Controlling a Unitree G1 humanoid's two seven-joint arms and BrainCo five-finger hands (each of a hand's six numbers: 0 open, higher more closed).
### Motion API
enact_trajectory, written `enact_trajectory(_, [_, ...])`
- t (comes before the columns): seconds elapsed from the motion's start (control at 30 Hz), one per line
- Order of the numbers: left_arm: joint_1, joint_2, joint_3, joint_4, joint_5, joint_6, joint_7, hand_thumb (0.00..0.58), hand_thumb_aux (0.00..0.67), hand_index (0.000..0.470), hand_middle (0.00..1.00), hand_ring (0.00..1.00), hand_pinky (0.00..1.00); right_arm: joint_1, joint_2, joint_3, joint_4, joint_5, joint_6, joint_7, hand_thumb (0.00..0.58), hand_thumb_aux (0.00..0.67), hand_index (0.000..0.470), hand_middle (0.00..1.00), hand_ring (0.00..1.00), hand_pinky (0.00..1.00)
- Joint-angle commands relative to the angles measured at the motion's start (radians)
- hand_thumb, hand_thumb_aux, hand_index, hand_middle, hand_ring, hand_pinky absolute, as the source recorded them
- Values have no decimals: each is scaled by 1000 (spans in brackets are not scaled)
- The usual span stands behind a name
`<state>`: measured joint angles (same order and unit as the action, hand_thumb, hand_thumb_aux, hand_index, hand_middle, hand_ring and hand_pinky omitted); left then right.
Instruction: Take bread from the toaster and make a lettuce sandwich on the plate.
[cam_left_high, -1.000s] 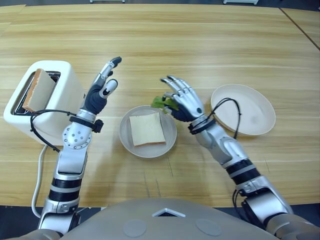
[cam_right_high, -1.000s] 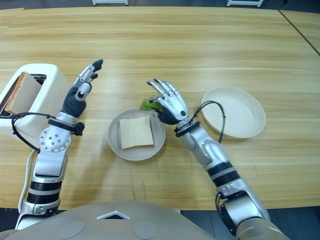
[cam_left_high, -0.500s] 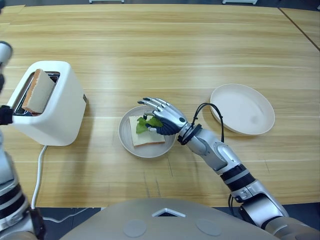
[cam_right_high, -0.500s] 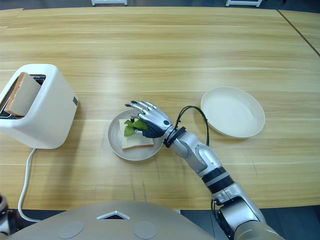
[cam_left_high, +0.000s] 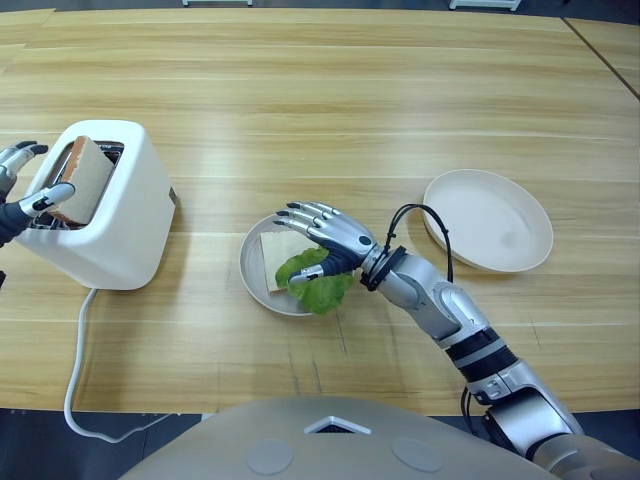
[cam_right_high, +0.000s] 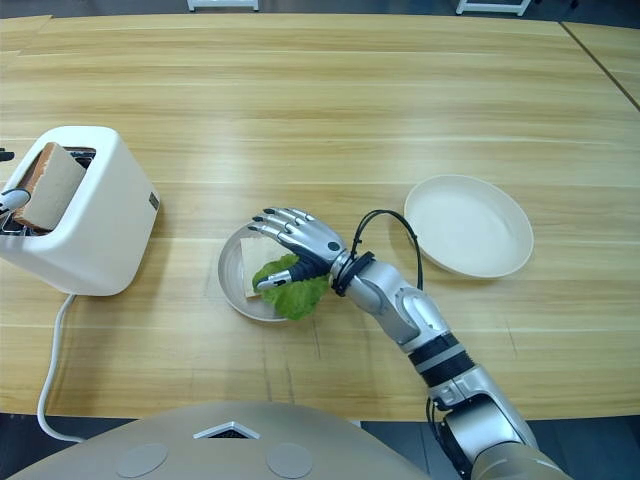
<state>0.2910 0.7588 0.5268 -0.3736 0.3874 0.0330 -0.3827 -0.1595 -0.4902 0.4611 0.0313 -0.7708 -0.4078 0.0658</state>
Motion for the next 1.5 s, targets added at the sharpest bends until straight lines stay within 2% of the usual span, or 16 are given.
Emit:
enact_trajectory(0.03, [-8, 8, -15, 7, 2, 0, -6, 0, 0, 0, 0, 0, 0, -29, -17, 15, 21, -86, -10, -30, 0, 0, 0, 0, 0, 0])
enact_trajectory(0.2, [-28, 2, -27, 21, -3, 0, 3, 0, 0, 0, 0, 0, 0, -68, -35, -11, 49, -149, -7, -93, 0, 0, 0, 0, 0, 0])
enact_trajectory(0.5, [-32, -8, -62, 33, -8, -3, 8, 0, 0, 0, 0, 0, 0, -90, -62, -22, 117, -146, -14, -87, 0, 0, 0, 0, 0, 0])
enact_trajectory(0.57, [-32, -10, -68, 37, -7, -6, 10, 0, 0, 0, 0, 0, 0, -88, -61, -11, 122, -151, -24, -88, 349, 247, 173, 0, 0, 0])
enact_trajectory(0.6, [-31, -10, -68, 38, -7, -7, 11, 0, 0, 0, 0, 0, 0, -86, -59, -8, 122, -150, -29, -85, 441, 342, 240, 0, 0, 0])
enact_trajectory(0.67, [-29, -11, -68, 39, -8, -9, 12, 0, 0, 0, 0, 0, 0, -84, -60, -2, 118, -149, -37, -78, 458, 363, 254, 0, 0, 0])
enact_trajectory(0.73, [-30, -11, -70, 42, -10, -14, 13, 0, 0, 0, 0, 0, 0, -81, -62, 4, 111, -147, -45, -70, 445, 347, 243, 0, 0, 0])
enact_trajectory(0.87, [-31, -14, -72, 45, -15, -23, 16, 0, 0, 0, 0, 0, 0, -71, -65, 11, 93, -140, -63, -60, 494, 413, 289, 0, 0, 0])
enact_trajectory(1.0, [-35, -15, -74, 52, -19, -28, 20, 0, 0, 0, 0, 0, 0, -59, -66, 5, 67, -123, -72, -41, 464, 370, 260, 0, 0, 0])
enact_trajectory(1.1, [-36, -14, -75, 55, -21, -31, 22, 0, 0, 0, 0, 0, 0, -52, -66, 3, 47, -110, -77, -27, 462, 368, 258, 0, 0, 0])
enact_trajectory(1.5, [-35, -10, -76, 61, -29, -36, 32, 0, 0, 0, 0, 0, 0, -27, -61, 11, 16, -92, -96, 16, 505, 428, 300, 0, 0, 0])
